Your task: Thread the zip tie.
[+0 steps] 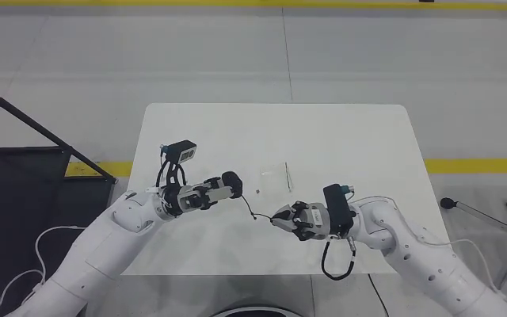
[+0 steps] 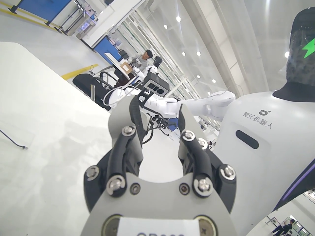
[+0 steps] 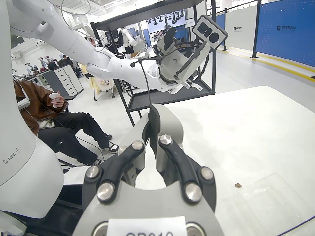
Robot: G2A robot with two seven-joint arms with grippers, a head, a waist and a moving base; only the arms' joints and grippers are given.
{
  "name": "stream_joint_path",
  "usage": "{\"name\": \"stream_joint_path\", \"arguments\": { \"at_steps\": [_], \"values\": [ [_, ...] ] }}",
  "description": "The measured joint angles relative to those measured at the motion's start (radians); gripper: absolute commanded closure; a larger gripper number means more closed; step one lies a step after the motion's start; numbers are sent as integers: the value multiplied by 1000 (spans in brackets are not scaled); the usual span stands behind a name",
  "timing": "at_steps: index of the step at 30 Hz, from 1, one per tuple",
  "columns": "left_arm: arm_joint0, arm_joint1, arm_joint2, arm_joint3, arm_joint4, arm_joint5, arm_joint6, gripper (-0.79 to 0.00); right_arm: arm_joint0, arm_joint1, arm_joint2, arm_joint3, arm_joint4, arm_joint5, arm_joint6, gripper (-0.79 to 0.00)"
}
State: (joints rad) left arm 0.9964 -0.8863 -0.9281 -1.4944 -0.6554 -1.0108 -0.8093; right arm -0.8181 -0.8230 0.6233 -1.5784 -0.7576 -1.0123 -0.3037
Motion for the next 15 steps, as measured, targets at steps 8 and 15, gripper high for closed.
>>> {"name": "stream_joint_path", "arguments": {
  "at_steps": [8, 15],
  "values": [
    [-8, 8, 12, 0, -5, -2, 2, -228, 2, 2, -3, 1, -1, 0, -2, 0],
    [-11, 11, 17, 0, -9, -2, 2, -231, 4, 2, -6, -1, -5, 0, -1, 0]
  ]
}}
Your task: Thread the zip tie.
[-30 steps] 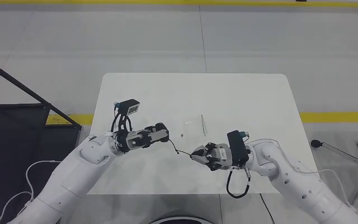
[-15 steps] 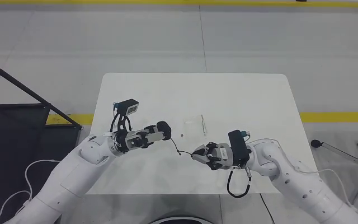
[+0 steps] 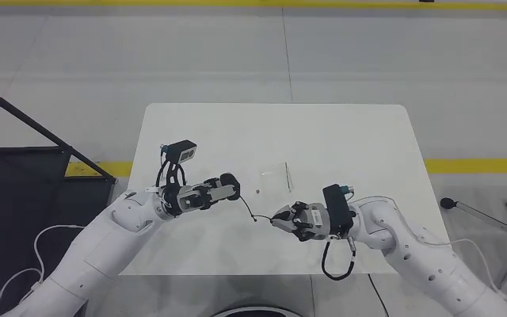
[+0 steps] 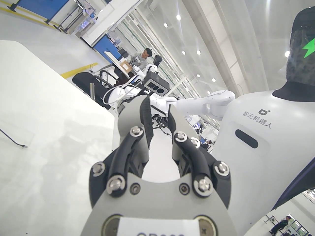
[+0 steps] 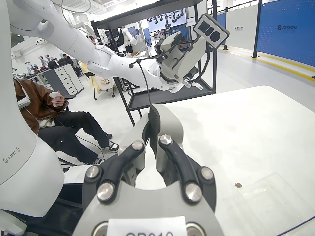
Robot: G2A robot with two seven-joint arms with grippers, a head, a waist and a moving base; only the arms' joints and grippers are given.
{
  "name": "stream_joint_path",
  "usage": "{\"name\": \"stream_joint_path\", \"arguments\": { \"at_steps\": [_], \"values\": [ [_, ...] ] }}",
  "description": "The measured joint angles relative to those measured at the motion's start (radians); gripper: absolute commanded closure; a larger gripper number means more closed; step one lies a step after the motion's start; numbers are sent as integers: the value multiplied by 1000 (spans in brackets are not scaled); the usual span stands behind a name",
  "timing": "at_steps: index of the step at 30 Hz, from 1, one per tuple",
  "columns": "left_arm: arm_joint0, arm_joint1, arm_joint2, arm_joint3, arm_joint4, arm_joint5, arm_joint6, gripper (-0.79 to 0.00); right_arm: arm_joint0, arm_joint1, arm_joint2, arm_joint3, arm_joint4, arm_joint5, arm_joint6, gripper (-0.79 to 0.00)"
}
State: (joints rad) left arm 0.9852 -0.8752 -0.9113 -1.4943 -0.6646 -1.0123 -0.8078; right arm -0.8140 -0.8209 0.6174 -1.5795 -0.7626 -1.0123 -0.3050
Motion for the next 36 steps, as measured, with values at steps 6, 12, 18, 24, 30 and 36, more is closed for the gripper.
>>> {"name": "stream_joint_path", "arguments": {
  "at_steps": [6, 12, 18, 24, 30, 36],
  "values": [
    [-1, 1, 1, -1, -2, 0, 0, -228, 3, 0, -4, -2, -3, 0, 7, 0],
    [-2, 2, 4, -1, -5, 0, 0, -99, 7, -1, -9, 0, 1, 0, 14, 0],
    [-3, 3, 3, 1, -5, 0, 0, 0, 10, -1, -13, 2, 7, 0, 18, 0],
    [-2, 3, 2, 3, -4, 0, 0, 0, 12, -1, -14, 3, 7, 0, 16, 0],
    [3, 4, -14, 10, -13, 0, 0, 0, -9, 11, 16, -1, -16, 0, -43, 0],
    [19, 8, -37, 5, -20, 0, 0, 0, -55, 39, 55, -32, -83, 0, -123, 0]
  ]
}}
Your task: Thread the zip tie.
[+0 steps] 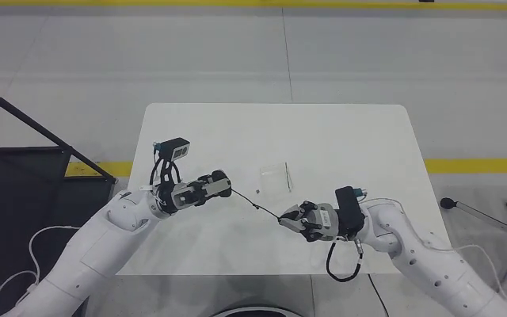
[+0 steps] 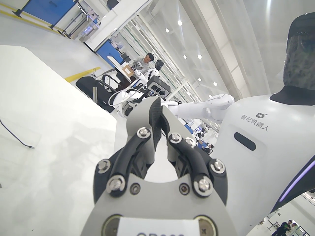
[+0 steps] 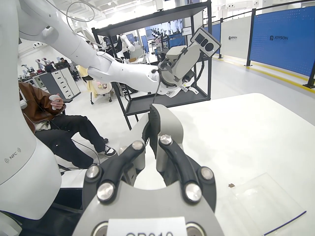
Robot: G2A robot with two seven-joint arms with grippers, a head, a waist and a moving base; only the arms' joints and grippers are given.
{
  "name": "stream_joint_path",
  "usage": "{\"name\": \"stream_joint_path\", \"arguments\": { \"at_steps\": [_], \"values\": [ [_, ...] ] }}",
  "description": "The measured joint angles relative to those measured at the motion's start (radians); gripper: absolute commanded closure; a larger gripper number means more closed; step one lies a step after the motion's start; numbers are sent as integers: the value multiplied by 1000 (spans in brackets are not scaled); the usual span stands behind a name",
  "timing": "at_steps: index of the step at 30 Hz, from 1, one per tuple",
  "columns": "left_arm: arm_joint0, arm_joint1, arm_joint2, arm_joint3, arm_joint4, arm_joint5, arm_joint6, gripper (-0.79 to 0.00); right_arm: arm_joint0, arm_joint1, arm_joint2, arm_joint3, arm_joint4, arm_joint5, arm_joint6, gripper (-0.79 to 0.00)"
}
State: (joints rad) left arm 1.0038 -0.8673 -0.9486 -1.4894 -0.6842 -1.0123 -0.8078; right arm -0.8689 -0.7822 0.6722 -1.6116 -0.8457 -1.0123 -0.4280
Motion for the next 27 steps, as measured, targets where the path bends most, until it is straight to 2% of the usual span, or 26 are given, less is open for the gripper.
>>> {"name": "stream_joint_path", "arguments": {
  "at_steps": [14, 15, 18, 22, 27],
  "values": [
    [28, 5, -37, -12, -1, 0, 0, 0, -46, 44, 31, -34, -86, 0, -107, 0],
    [29, 4, -38, -13, 0, 0, 0, -40, -46, 45, 31, -34, -88, 0, -107, 0],
    [29, 4, -34, -17, 8, 0, 0, -785, -41, 47, 30, -32, -87, 0, -89, 0],
    [23, 4, -25, -11, 17, 0, 0, -785, -38, 46, 48, -39, -83, 2, -53, 0],
    [23, 4, -37, 2, 7, 0, 0, -785, -64, 50, 96, -79, -91, 64, 14, 0]
  ]
}}
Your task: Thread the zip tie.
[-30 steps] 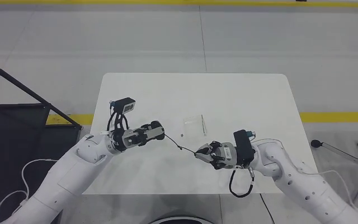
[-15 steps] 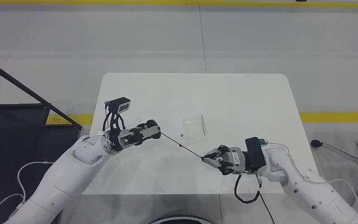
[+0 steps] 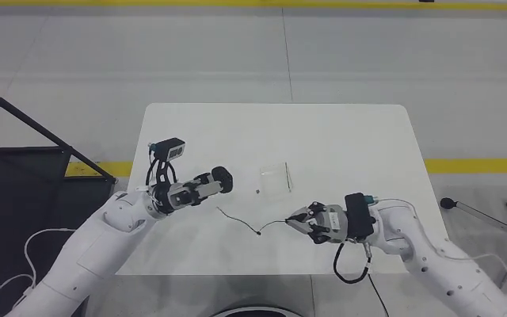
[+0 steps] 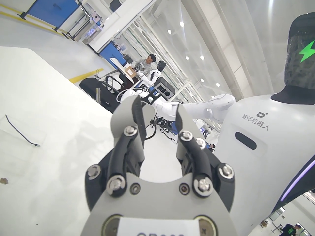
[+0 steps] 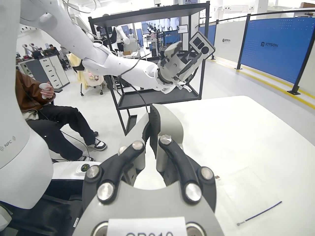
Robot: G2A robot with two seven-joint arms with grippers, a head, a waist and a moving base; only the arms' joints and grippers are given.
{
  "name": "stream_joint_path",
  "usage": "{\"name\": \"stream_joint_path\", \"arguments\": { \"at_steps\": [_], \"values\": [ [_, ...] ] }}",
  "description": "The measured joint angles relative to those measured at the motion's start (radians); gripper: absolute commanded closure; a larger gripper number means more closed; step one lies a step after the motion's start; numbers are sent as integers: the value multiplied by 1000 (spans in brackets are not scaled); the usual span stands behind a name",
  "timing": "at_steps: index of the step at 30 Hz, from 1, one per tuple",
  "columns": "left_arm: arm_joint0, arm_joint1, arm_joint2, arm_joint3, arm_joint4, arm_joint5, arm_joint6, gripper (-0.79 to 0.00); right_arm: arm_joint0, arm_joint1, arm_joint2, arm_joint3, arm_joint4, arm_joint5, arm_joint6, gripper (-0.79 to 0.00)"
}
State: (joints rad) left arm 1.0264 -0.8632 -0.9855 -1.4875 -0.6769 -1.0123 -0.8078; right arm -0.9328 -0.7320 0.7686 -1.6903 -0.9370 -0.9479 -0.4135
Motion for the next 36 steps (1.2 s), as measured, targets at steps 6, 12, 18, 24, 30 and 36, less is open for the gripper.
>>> {"name": "stream_joint_path", "arguments": {
  "at_steps": [6, 12, 18, 24, 30, 36],
  "values": [
    [40, 3, -70, 5, -4, 0, 0, -785, -80, 28, 104, -126, -47, 206, 178, 0],
    [114, 0, -175, 1, 43, 0, 29, -785, -237, 61, 234, -374, -175, 589, 481, 0],
    [186, -10, -249, -30, 185, 0, 121, -785, -335, 70, 256, -548, -439, 796, 806, 0],
    [224, -20, -266, -59, 229, 0, 155, -785, -318, 44, 184, -580, -615, 815, 988, 0],
    [224, -20, -266, -59, 228, 0, 155, -785, -217, -18, 55, -511, -705, 850, 1095, 0],
    [224, -20, -266, -59, 228, 0, 155, -785, -88, -97, -69, -406, -733, 864, 1189, 0]
  ]
}}
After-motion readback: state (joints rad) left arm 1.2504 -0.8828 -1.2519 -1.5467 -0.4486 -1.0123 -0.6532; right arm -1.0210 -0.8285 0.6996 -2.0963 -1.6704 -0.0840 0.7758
